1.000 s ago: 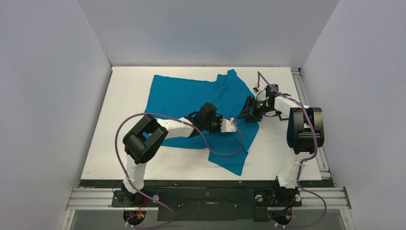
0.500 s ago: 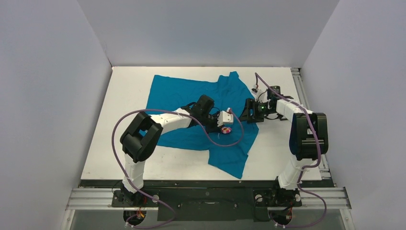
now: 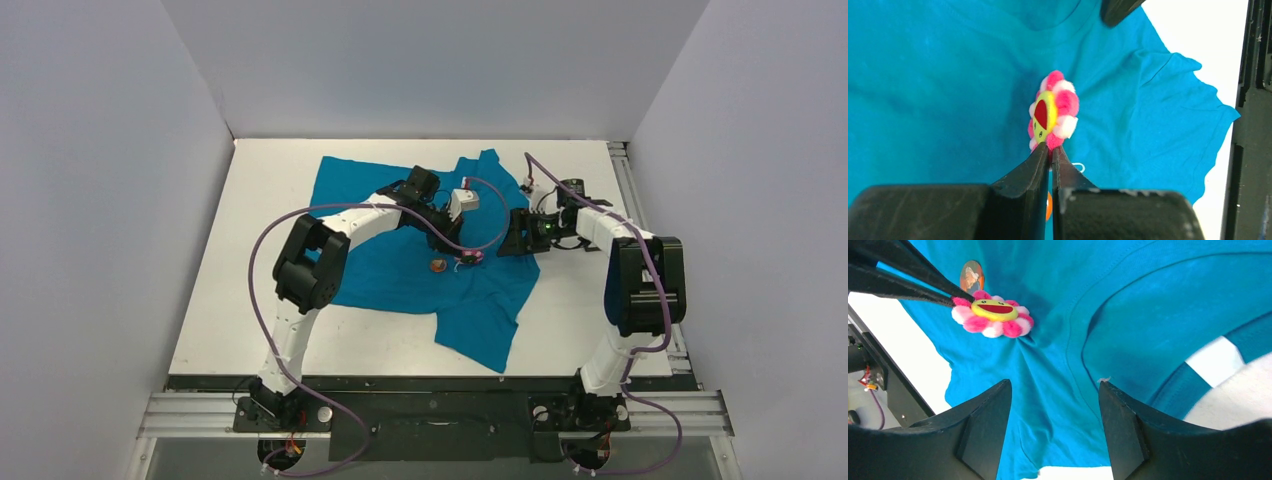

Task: Remove the brooch from the garment
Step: Remove the brooch from the clothes.

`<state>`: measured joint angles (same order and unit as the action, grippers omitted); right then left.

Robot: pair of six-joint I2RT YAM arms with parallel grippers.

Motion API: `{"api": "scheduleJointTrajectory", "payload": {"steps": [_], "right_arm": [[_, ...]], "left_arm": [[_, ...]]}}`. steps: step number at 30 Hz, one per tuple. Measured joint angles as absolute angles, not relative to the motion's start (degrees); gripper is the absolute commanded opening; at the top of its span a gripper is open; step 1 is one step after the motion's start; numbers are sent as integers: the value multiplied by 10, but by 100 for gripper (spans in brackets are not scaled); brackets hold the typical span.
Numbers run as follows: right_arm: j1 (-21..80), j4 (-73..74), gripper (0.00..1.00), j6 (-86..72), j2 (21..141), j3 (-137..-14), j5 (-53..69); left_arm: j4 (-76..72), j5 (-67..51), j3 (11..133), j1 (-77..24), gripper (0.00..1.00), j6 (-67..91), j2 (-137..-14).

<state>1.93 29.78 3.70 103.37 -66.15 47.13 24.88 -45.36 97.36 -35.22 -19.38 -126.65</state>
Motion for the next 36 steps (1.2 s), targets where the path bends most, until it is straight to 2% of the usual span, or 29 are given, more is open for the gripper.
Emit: {"api": "scheduleJointTrajectory", "payload": {"steps": [10, 25, 36], "right_arm": [[-40, 392, 60, 139, 1021, -701, 479], [74, 354, 60, 174, 1020, -701, 472], [91, 329, 56, 201, 1042, -725, 470]], "left_arm": [[291, -481, 1006, -344, 0, -114, -1311], [306, -506, 1078, -311, 0, -27, -1373], [320, -521, 1098, -310, 0, -21, -1389]]}}
